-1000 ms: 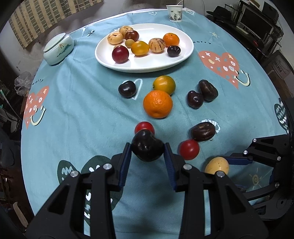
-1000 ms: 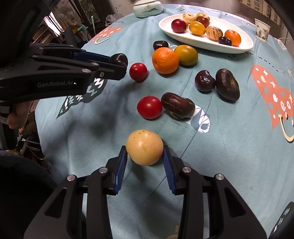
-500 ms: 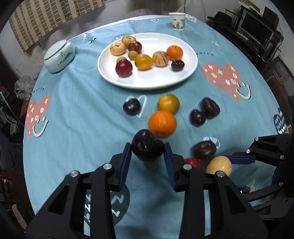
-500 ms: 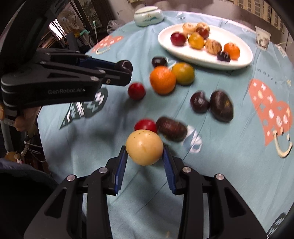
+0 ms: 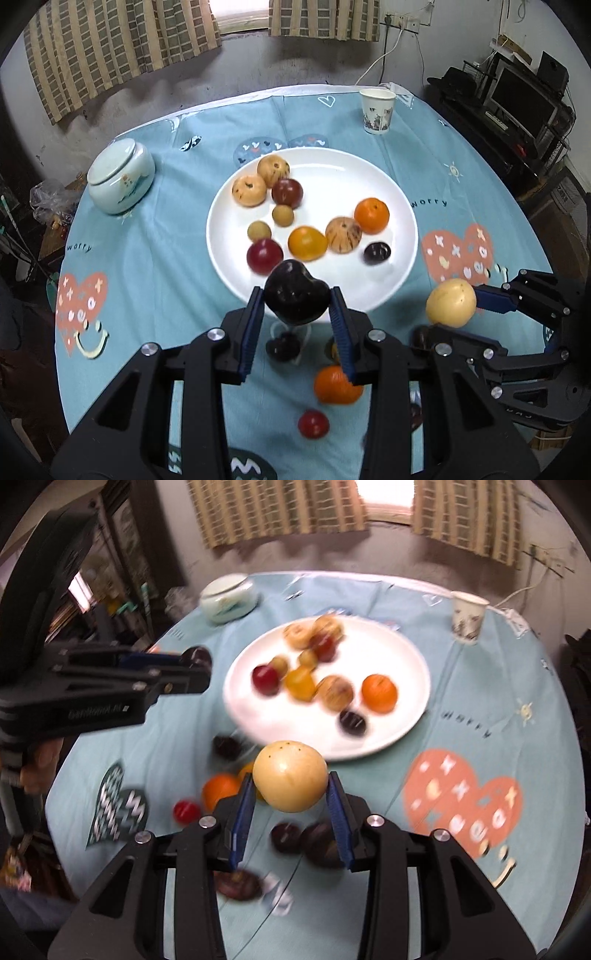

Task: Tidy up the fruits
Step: 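Carry the yellow fruit and plum in both tools over the white plate, then open both tools to set the yellow fruit and plum on the plate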

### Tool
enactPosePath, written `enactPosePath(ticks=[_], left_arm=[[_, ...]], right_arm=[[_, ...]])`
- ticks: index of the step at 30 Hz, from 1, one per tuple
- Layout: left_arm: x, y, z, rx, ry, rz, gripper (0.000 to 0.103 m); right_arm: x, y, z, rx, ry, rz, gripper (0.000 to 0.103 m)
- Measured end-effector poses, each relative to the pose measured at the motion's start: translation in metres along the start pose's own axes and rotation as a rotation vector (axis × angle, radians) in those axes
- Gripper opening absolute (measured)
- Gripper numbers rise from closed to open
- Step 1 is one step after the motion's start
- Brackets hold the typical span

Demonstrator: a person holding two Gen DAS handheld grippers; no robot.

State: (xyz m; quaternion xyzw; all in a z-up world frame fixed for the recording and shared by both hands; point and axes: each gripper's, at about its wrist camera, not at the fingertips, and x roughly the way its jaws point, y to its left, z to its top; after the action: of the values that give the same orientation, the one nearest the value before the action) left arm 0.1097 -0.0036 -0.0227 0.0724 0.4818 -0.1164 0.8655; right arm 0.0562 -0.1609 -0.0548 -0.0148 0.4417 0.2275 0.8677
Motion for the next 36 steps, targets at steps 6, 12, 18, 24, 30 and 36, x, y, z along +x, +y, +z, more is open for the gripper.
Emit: enactPosePath(ticks=[6, 12, 18, 24, 30, 36], left_arm=[[0.034, 0.001, 0.028, -0.039, 0.027, -0.002, 0.036], [0.061, -0.008, 0.034, -0.002, 0.049, -0.011, 0.037], [0.08, -0.008, 0.038, 0.006, 0.061, 0.004, 0.037], [0.078, -0.003, 0.042, 0.0, 0.023, 0.024, 0.067], [0.064, 0.008, 0.044, -0.028, -0.003, 0.039, 0.068], [0.035, 0.023, 0.038, -0.074, -0.031, 0.052, 0.071]], right_arm=[[0.034, -0.032, 0.048, 0.067, -0.015, -0.045, 0.039], [0.076, -0.055, 0.086, 0.113, 0.011, -0.064, 0.039], [0.109, -0.062, 0.103, 0.118, 0.067, -0.06, 0.04], [0.111, -0.073, 0.113, 0.175, 0.037, -0.04, 0.07], [0.089, -0.079, 0.113, 0.162, -0.002, -0.053, 0.071], [0.051, -0.071, 0.095, 0.118, -0.011, -0.072, 0.071]])
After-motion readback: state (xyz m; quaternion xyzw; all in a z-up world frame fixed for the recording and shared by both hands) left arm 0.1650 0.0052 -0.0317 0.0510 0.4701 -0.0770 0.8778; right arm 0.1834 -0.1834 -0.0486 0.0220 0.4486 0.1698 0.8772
